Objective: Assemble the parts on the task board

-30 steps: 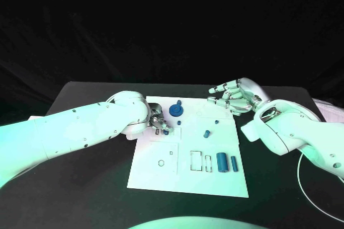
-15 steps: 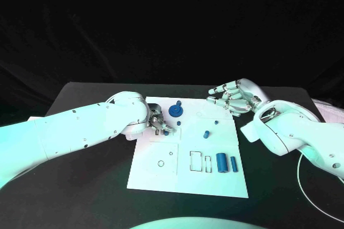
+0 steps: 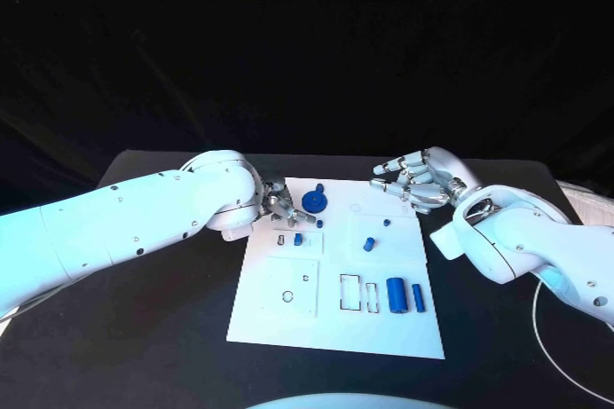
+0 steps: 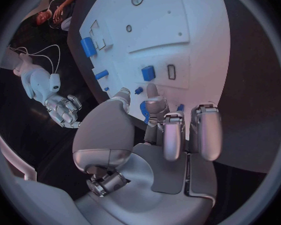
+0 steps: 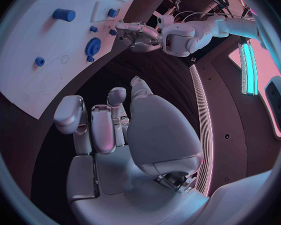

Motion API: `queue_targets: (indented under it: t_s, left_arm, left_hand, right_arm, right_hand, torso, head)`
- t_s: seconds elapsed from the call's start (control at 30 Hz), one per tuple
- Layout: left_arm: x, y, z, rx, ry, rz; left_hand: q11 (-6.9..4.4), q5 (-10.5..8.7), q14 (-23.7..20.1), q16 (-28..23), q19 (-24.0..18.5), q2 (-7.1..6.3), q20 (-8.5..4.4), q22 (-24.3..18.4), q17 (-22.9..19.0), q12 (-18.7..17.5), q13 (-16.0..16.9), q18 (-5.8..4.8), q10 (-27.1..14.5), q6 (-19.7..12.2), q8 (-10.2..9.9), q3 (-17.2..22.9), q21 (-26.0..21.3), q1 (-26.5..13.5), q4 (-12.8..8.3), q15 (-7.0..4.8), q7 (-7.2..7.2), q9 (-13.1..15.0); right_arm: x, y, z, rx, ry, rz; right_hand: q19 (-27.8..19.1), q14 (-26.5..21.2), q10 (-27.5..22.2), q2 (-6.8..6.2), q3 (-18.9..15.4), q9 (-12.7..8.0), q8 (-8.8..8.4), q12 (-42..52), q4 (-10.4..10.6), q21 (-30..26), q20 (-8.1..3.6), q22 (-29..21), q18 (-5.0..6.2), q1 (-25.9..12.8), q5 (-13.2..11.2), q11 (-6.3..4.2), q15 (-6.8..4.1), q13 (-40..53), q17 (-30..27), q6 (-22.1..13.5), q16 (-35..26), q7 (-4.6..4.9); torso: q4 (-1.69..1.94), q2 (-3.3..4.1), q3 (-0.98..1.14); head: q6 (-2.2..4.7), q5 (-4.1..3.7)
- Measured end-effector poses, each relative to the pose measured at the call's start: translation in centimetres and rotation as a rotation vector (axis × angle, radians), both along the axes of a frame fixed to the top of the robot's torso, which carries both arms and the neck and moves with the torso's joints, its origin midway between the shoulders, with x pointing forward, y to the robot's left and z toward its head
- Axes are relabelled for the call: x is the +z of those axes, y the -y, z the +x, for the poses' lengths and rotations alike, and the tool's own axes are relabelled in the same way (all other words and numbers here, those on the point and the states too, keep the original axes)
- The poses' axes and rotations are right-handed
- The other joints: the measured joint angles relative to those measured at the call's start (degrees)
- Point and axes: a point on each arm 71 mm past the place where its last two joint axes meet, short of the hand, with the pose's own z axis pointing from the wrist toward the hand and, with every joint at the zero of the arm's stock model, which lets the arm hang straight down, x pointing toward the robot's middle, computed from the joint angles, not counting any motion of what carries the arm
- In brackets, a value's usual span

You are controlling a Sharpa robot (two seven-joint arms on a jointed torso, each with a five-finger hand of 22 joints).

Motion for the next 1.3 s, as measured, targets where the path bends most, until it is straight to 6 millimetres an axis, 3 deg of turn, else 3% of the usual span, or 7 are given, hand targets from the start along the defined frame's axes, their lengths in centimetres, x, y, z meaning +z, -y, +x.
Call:
queue_targets:
  t_s: [0.1, 0.27, 0.37, 0.47, 0.77, 1.3]
  left_arm:
    - [1.7, -0.3, 0.5, 0.009, 0.019, -0.017]
    - [5.5, -1.5, 2.3, 0.022, 0.061, 0.011]
    - [6.0, -2.2, 3.5, 0.040, 0.055, 0.040]
    - [5.9, -2.5, 4.6, 0.061, 0.045, 0.059]
    - [4.3, -2.9, 7.5, 0.134, 0.014, 0.097]
    - [0.8, -3.2, 8.2, 0.134, -0.080, 0.163]
  left_hand:
    - [0.46, 0.00, 0.08, 0.00, 0.04, 1.26, 0.04, 0.00, 0.00, -2.09, -2.44, 0.00, -1.88, -1.30, -0.45, -1.49, -1.24, 1.29, -0.10, 0.24, 0.49, -0.15]
    - [1.33, 0.00, 0.04, 0.00, 0.20, 2.12, 0.83, -0.01, -0.01, -4.82, -5.63, -0.01, -4.38, -2.82, -1.18, -2.89, -3.69, 4.77, -0.39, 0.85, 1.37, -0.55]
    - [1.86, 0.00, -0.03, 0.00, 0.01, 3.07, 1.06, -0.01, -0.01, -6.15, -7.33, 0.00, -5.66, -3.94, -2.38, -3.58, -4.46, 5.98, -0.20, 1.28, 1.89, -1.30]
    - [2.04, 0.48, 0.10, 0.00, 0.00, 3.53, 1.45, -0.01, -0.01, -7.22, -8.79, -0.01, -6.71, -4.24, -2.90, -3.98, -4.90, 7.16, -0.23, 1.55, 2.19, -1.89]
    - [1.98, 0.74, 0.10, 0.00, 0.00, 3.86, 1.44, -0.01, -0.01, -6.29, -8.11, 0.00, -6.32, -4.07, -2.90, -4.93, -4.43, 7.49, -0.07, 1.55, 2.03, -2.37]
    - [1.44, 0.74, 0.10, 0.00, 0.00, 4.62, 1.44, -0.02, -0.03, -3.45, -5.42, 0.00, -4.04, -2.63, -2.90, -6.54, -3.40, 7.34, 0.08, 1.55, 1.46, -2.92]
  right_arm:
    - [-0.1, 0.0, 0.0, 0.001, -0.003, -0.001]
    - [-0.2, 0.2, -0.1, -0.002, -0.006, -0.006]
    - [-0.3, 0.3, -0.1, -0.004, -0.006, -0.007]
    - [-0.3, 0.2, 0.0, -0.003, -0.006, -0.007]
    - [-0.3, 0.0, 0.0, 0.000, -0.007, -0.005]
    - [-0.4, -0.2, 0.1, 0.003, -0.006, -0.005]
  right_hand:
    - [0.00, 0.00, 0.00, 0.00, 0.00, 0.00, 0.00, 0.00, 0.00, 0.00, 0.00, 0.00, 0.00, 0.00, 0.00, 0.00, 0.00, 0.00, 0.00, 0.00, 0.00, 0.00]
    - [0.00, 0.00, 0.00, 0.00, 0.00, 0.00, 0.00, 0.00, 0.00, 0.00, 0.00, 0.00, 0.00, 0.00, 0.00, 0.00, 0.00, 0.00, 0.00, 0.00, 0.00, 0.00]
    - [0.00, 0.00, 0.00, 0.00, 0.00, 0.00, 0.00, 0.00, 0.00, 0.00, 0.00, 0.00, 0.00, 0.00, -0.33, 0.00, 0.00, 0.00, 0.00, -0.18, 0.00, 0.18]
    - [0.00, 0.00, 0.00, 0.00, 0.00, 0.00, 0.00, 0.00, 0.00, 0.00, 0.00, 0.00, 0.00, 0.00, -0.33, 0.00, 0.00, 0.00, 0.00, -0.19, 0.00, 0.19]
    - [0.00, 0.00, 0.01, 0.00, 0.00, 0.00, 0.00, 0.00, 0.00, 0.00, 0.00, 0.00, 0.00, 0.00, -0.33, 0.01, 0.00, -0.06, 0.07, -0.19, 0.00, 0.19]
    - [0.00, 0.00, 0.01, 0.00, -0.15, 0.00, 0.00, 0.00, -0.16, 0.00, 0.00, 0.01, 0.00, 0.01, 0.03, 0.01, 0.00, -0.14, 0.06, -0.18, 0.00, 0.18]
  torso:
    - [-0.03, 0.05, 0.01]
    - [0.12, 0.07, 0.05]
    - [0.25, 0.03, 0.12]
    - [0.29, 0.02, 0.13]
    - [0.12, 0.23, 0.00]
    - [0.13, 0.27, -0.05]
  head:
    - [0.27, 0.06]
    - [0.45, 0.15]
    - [0.59, 0.30]
    - [0.82, 0.32]
    - [1.21, 0.60]
    - [1.01, 0.87]
